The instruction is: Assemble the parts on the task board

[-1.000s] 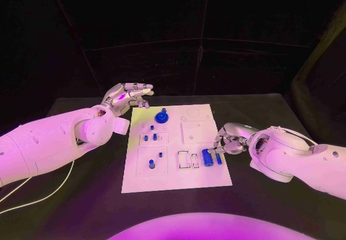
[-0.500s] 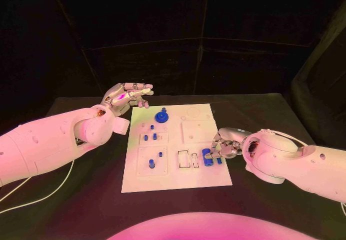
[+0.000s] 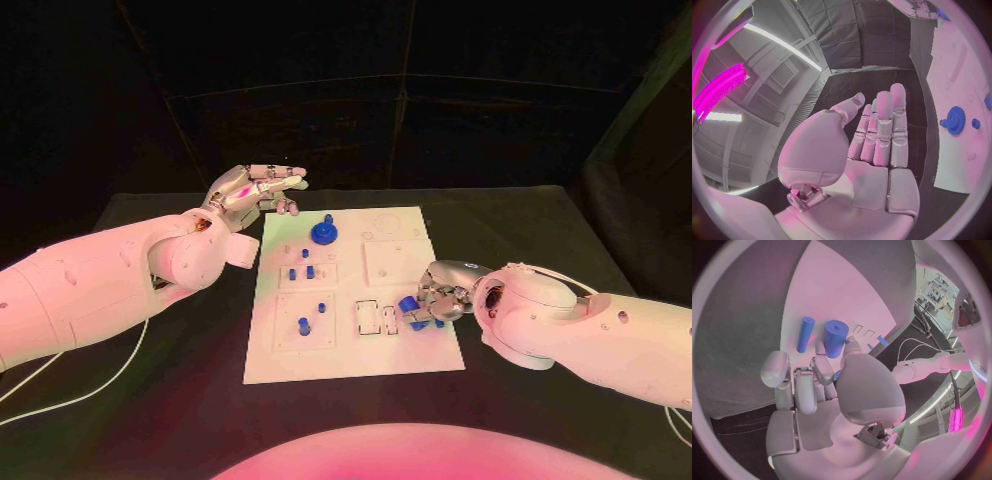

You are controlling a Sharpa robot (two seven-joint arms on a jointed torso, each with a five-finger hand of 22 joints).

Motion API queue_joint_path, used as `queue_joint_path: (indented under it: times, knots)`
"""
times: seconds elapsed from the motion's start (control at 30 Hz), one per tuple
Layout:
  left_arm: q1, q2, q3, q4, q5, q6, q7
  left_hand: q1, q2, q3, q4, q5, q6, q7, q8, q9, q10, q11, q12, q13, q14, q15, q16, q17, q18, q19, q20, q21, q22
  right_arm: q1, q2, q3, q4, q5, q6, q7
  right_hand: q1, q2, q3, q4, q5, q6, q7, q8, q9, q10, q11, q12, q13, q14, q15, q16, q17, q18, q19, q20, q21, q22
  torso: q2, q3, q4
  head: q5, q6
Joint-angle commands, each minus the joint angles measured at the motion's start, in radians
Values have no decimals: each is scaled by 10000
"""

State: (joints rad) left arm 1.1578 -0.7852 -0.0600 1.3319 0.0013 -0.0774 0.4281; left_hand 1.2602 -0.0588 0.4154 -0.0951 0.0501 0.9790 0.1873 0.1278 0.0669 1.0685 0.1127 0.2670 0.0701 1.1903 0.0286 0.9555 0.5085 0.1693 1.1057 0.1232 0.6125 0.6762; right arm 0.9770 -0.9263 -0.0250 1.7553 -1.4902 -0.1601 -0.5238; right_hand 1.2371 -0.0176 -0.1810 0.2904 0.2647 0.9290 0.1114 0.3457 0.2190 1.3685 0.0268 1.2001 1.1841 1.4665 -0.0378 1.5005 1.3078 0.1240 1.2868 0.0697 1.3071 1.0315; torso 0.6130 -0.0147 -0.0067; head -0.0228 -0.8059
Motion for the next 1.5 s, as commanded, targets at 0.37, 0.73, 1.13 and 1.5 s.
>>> queue_joint_path:
  times: [0.37,0.73,1.13,1.5]
  knots:
    - [15,-28,8,39,27,147,16,4,63,-67,16,-7,-41,-12,-23,1,-59,17,-29,-2,-72,21,-48,-10,130,22,81,-39,-11,-140,54,-56,12,-150,-412,-235,481,525,-52,-84,1434,300,-188,501,308,26,-119,183,291,750,-131,51,1145,-189,61,-72,32,12,-12,-4,-16,-1,-8]
    - [15,-32,7,41,27,167,8,5,66,-76,18,-6,-41,-12,-19,2,-67,17,-27,-2,-77,22,-47,-12,130,22,83,-47,-18,-142,-329,-46,799,1139,-2394,375,579,509,-209,-4,2450,379,-270,653,592,151,-203,252,468,770,-215,84,1234,-206,111,-170,56,65,-17,-12,11,-5,7]
    - [15,-8,7,41,27,190,-2,5,66,-76,18,-6,-41,-12,-19,2,-67,17,-27,-2,-77,22,-47,-12,130,22,83,-47,-18,-137,145,-43,717,1909,-2046,284,101,727,-388,17,2403,398,-296,664,716,130,-220,103,392,761,-227,62,1197,-201,105,-180,40,42,1,-15,-1,30,-11]
    - [15,7,6,41,27,197,-9,5,66,-76,18,-6,-41,-12,-19,2,-67,17,-27,-2,-77,22,-47,-12,130,22,83,-47,-18,-136,808,-42,368,2007,-1401,-81,-272,903,-575,9,2002,458,-336,694,858,125,-249,-33,341,750,-251,29,1145,-196,95,-200,14,15,3,-8,5,77,-51]
